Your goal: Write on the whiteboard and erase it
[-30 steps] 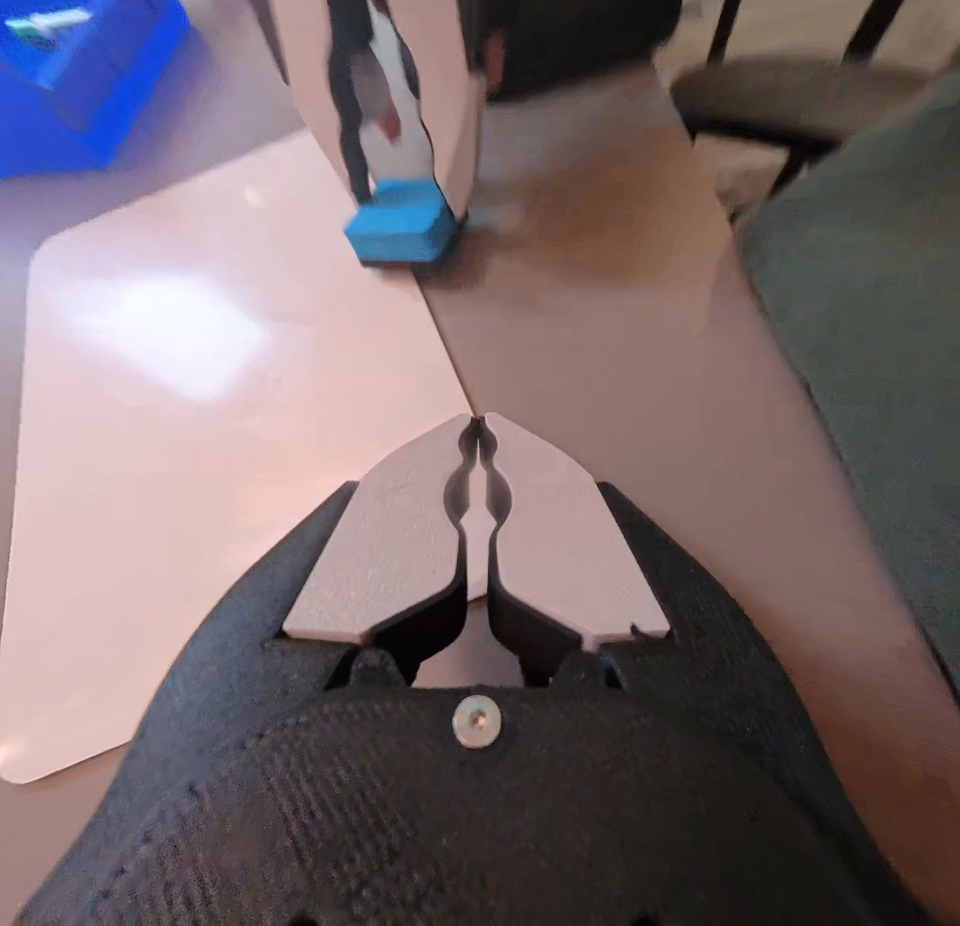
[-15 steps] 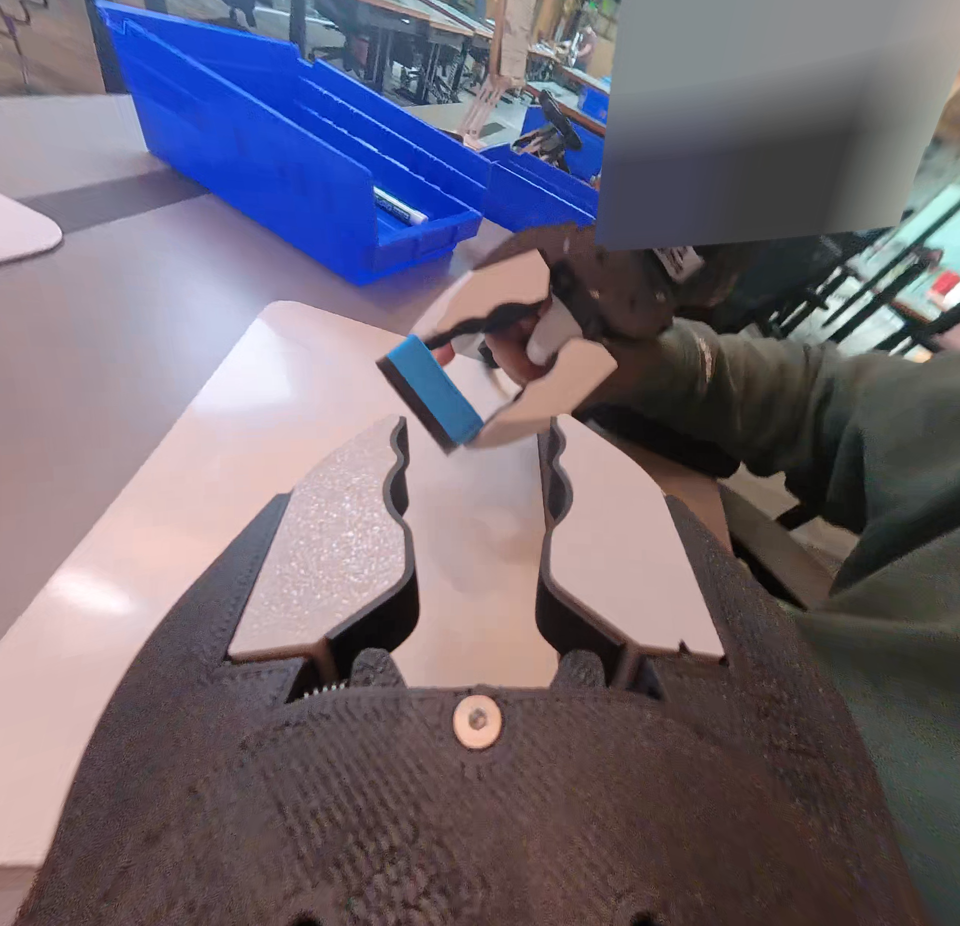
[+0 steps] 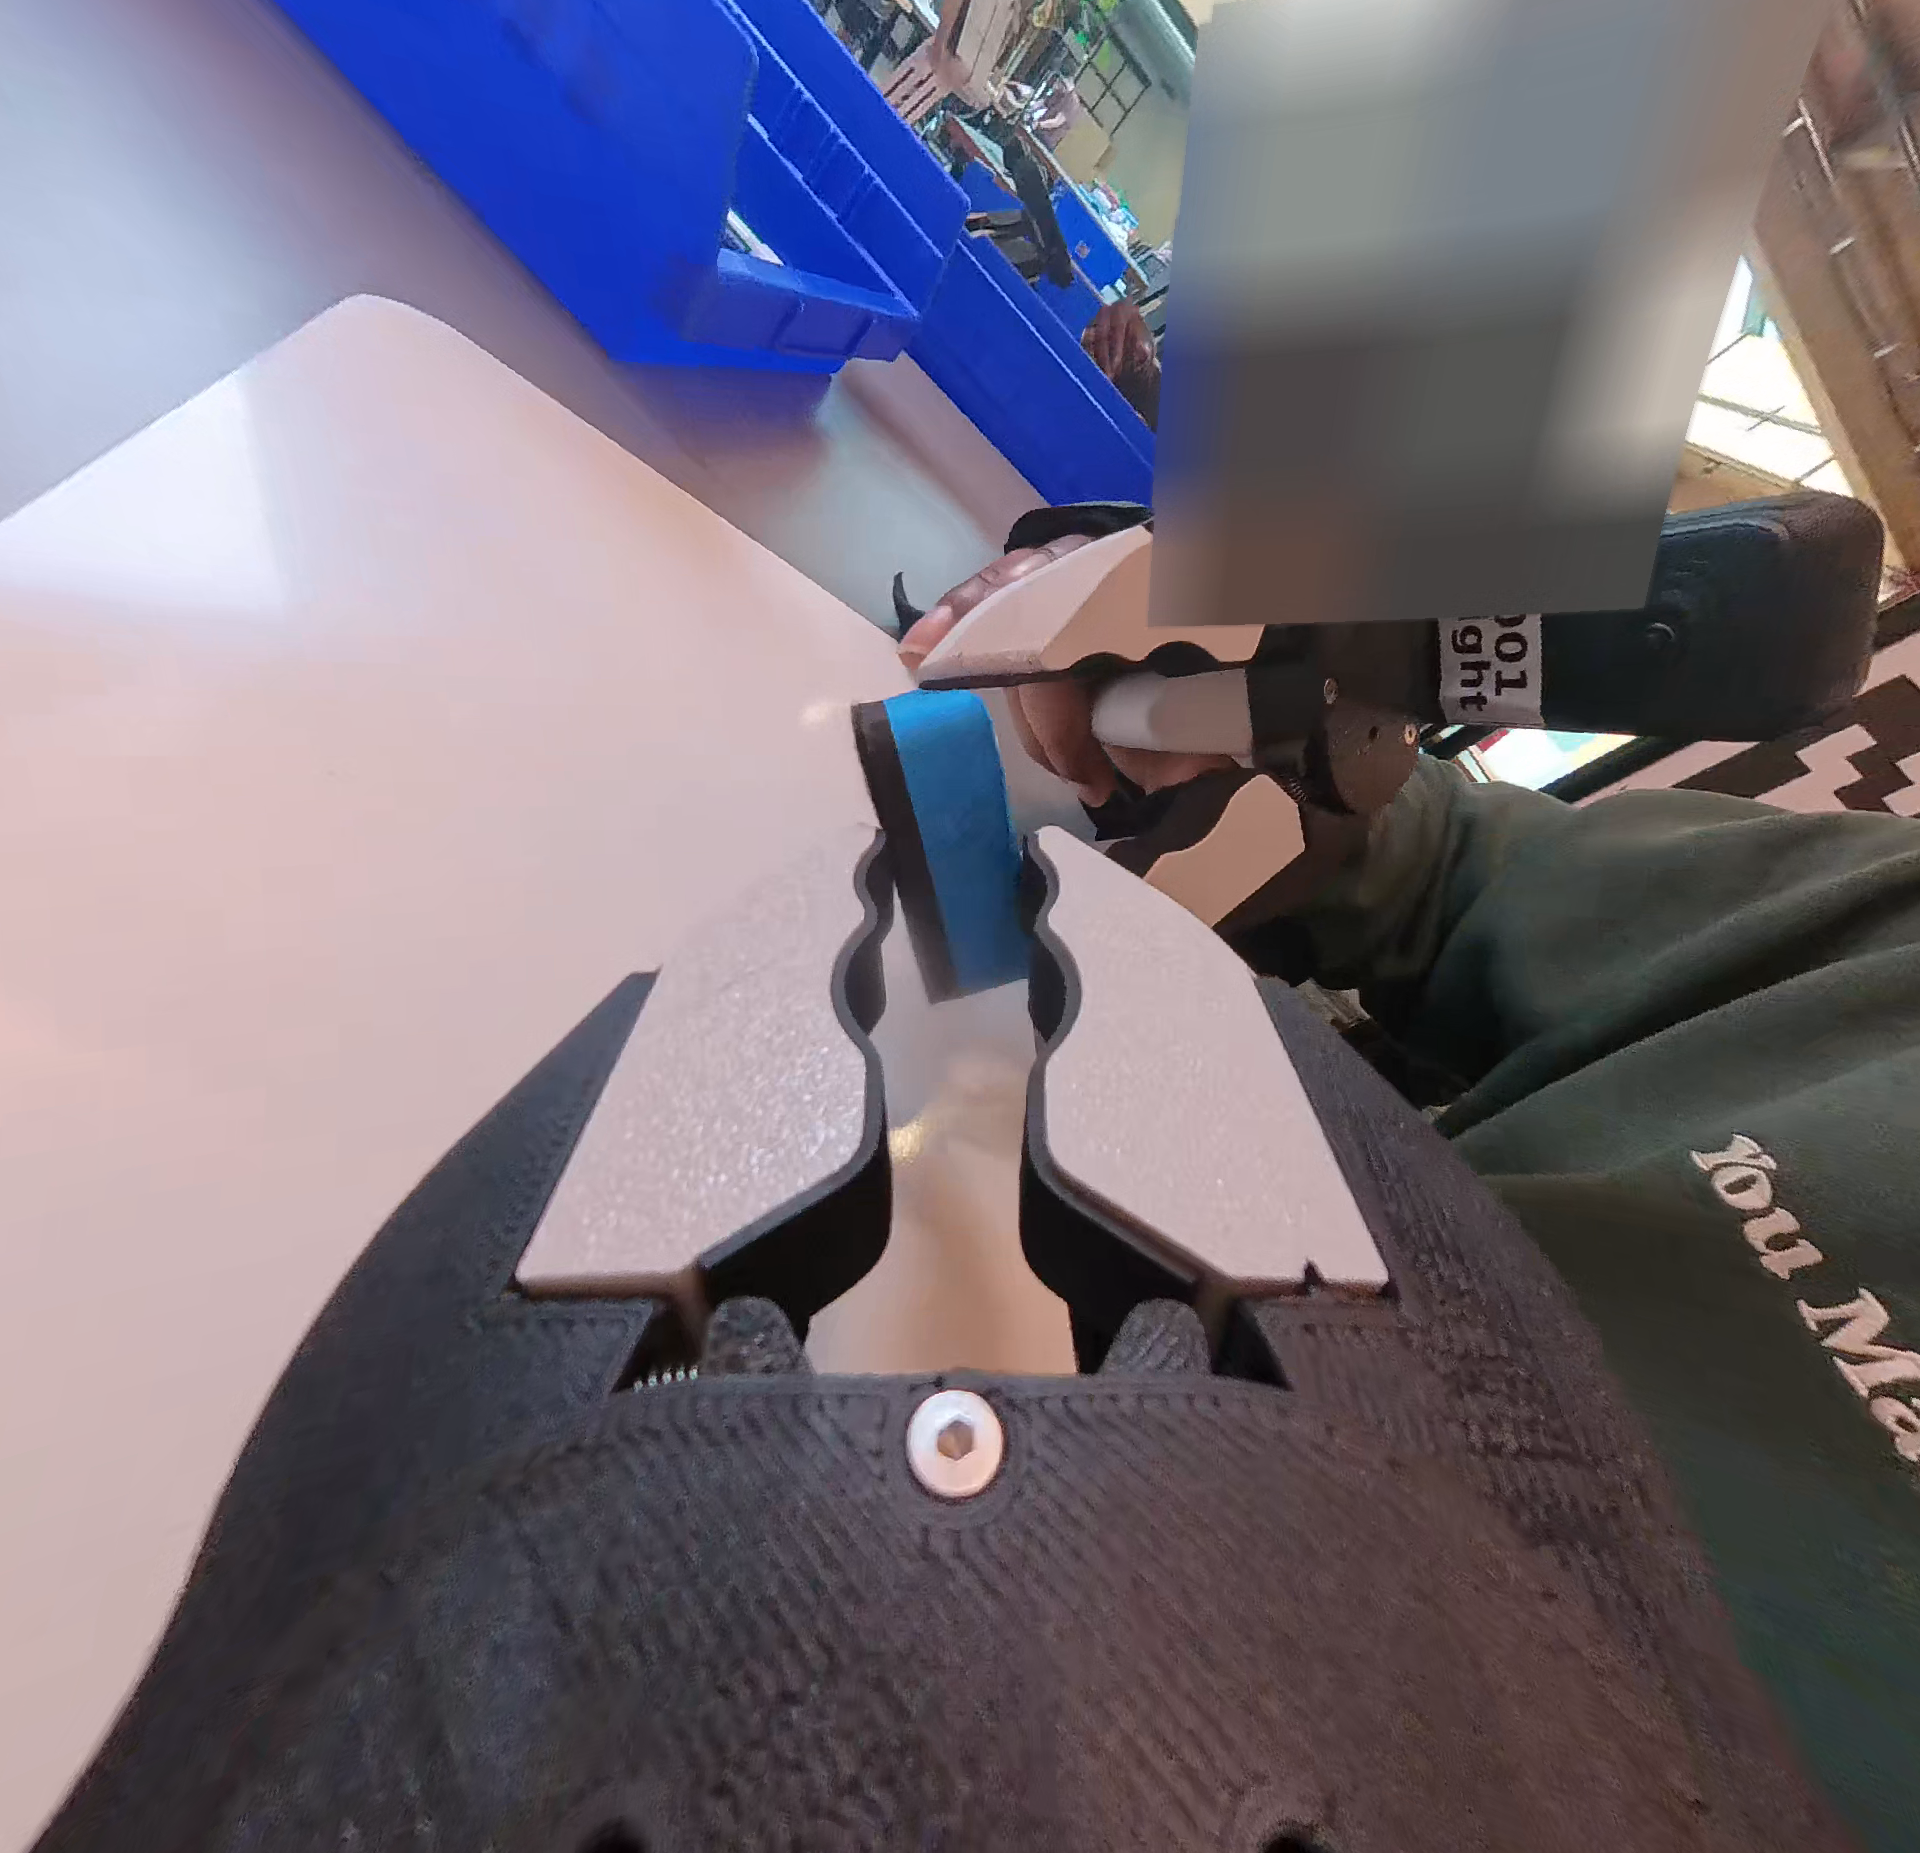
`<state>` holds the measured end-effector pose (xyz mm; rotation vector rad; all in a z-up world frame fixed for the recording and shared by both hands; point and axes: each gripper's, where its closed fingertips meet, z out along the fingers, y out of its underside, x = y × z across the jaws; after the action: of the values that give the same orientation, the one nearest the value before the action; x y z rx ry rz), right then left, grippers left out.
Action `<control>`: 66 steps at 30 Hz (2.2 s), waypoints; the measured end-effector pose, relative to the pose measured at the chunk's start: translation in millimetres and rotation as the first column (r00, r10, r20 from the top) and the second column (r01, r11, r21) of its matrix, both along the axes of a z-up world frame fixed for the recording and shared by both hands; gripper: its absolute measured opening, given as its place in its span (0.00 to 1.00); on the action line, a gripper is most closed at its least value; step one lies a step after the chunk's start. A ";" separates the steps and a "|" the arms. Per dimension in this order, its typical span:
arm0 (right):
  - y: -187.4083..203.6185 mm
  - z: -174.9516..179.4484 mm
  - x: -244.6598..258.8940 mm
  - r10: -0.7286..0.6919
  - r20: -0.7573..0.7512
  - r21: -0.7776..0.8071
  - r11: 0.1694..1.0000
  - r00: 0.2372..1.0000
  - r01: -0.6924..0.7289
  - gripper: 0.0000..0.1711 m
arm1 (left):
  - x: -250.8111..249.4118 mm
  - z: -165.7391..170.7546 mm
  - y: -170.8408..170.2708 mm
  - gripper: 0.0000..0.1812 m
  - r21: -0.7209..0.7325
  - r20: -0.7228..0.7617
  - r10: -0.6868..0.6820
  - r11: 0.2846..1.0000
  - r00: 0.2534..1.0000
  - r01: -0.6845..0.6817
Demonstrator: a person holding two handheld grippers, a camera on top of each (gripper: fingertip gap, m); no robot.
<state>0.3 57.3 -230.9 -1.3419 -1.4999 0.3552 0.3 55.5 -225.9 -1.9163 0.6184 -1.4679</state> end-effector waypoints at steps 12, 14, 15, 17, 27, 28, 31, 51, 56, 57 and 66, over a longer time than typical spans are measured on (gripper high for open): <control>-3.3 5.2 0.0 0.028 -0.025 0.045 0.999 0.999 -0.027 0.31 | -5.6 5.9 -5.4 0.13 -0.075 0.094 -0.026 0.997 0.995 0.033; -3.9 8.7 -0.5 0.024 -0.065 -0.030 0.999 0.998 -0.026 0.31 | -7.9 8.0 -1.6 0.14 -0.034 0.081 0.010 0.999 0.997 -0.008; -3.6 9.1 -0.6 0.021 -0.080 -0.067 0.997 0.997 -0.027 0.31 | -9.2 8.5 0.4 0.15 0.016 0.053 0.028 0.999 0.998 -0.029; -1.3 7.9 0.0 0.012 -0.097 -0.111 0.994 0.995 -0.023 0.31 | -12.7 9.2 4.8 0.17 0.150 -0.028 0.073 0.986 0.997 -0.068; 17.2 22.2 17.1 -0.084 -0.191 -0.226 0.973 0.978 0.040 0.31 | -34.6 9.8 22.8 0.13 0.464 -0.188 0.252 0.875 0.949 -0.140; 19.6 23.8 19.7 -0.099 -0.201 -0.246 0.968 0.974 0.048 0.31 | -36.5 10.1 24.8 0.13 0.464 -0.184 0.262 0.873 0.947 -0.151; 26.8 27.8 26.2 -0.136 -0.222 -0.279 0.958 0.965 0.071 0.31 | -42.0 14.4 28.6 0.10 0.477 -0.174 0.288 0.861 0.942 -0.175; 92.8 57.6 106.6 -0.504 -0.302 -0.258 0.860 0.809 0.440 0.31 | -86.1 12.5 -5.0 0.05 0.622 -0.294 0.440 0.762 0.849 -0.179; 112.8 67.5 140.8 -0.590 -0.336 -0.266 0.807 0.734 0.527 0.31 | -96.3 18.6 -8.9 0.04 0.662 -0.284 0.449 0.731 0.847 -0.166; 118.4 67.2 149.4 -0.612 -0.334 -0.262 0.791 0.717 0.553 0.31 | -96.1 18.9 -9.1 0.04 0.659 -0.277 0.440 0.734 0.854 -0.164; 141.8 51.1 186.6 -0.695 -0.311 -0.301 0.719 0.648 0.627 0.31 | -88.6 19.6 -16.8 0.01 0.668 -0.284 0.394 0.735 0.874 -0.114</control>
<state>186.9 199.0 -179.8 -1.7287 -0.5577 0.2550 -88.3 38.8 -206.3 -1.6557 0.8604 -0.5446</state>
